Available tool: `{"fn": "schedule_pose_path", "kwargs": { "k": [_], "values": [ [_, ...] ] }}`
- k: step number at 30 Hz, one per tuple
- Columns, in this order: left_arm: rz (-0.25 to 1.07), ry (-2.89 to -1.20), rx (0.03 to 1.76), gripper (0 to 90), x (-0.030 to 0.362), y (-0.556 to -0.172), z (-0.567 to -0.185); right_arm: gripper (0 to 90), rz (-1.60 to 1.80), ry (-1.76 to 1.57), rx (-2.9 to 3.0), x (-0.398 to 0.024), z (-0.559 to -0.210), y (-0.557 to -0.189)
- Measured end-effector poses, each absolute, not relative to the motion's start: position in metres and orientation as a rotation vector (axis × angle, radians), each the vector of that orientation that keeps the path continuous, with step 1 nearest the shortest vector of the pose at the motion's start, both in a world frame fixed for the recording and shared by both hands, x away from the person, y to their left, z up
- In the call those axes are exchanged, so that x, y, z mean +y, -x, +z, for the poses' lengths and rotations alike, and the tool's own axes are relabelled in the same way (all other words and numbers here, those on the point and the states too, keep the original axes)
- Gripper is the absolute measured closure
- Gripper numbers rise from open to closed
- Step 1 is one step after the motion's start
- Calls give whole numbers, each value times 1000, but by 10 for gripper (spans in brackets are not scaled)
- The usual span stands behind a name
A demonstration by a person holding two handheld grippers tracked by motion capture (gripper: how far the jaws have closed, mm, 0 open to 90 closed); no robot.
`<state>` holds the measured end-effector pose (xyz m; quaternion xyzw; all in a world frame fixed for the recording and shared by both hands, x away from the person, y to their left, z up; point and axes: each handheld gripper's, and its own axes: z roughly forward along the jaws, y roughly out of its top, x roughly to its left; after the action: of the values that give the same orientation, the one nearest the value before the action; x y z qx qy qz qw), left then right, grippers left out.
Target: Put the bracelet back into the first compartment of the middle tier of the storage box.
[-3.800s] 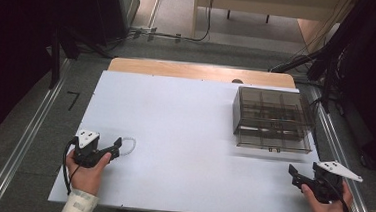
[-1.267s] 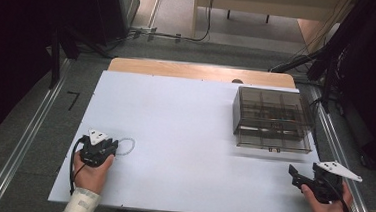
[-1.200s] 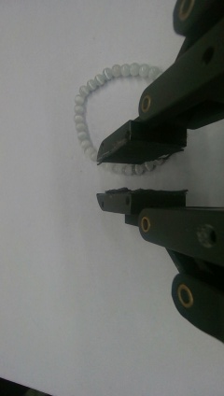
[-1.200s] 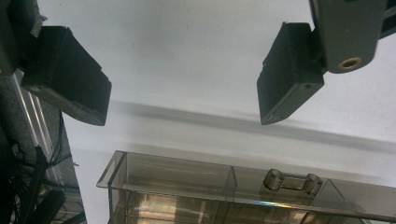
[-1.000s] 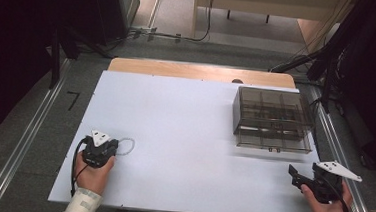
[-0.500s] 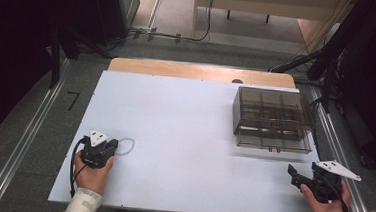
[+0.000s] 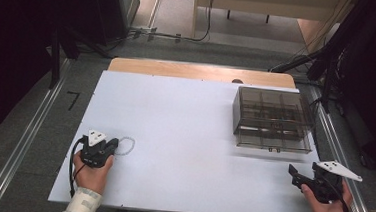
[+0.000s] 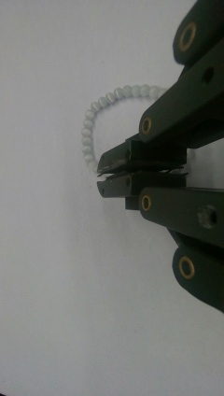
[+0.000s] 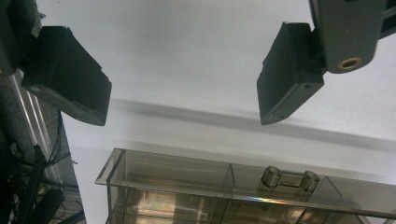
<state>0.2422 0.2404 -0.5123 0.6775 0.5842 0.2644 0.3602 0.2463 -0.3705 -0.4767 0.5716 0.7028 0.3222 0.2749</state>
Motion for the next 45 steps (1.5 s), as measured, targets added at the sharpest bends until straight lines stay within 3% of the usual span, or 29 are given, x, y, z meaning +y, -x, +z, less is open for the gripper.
{"fn": "schedule_pose_path", "kwargs": {
  "k": [22, 45],
  "values": [
    [728, -1679, 1411, 882, 224, -231, -491, 162, 863, -1537, 1891, -371, -477, -247],
    [691, -1651, 1325, 882, 199, -232, -481, 162, 858, -1536, 1893, -372, -478, -247]
  ]
}}
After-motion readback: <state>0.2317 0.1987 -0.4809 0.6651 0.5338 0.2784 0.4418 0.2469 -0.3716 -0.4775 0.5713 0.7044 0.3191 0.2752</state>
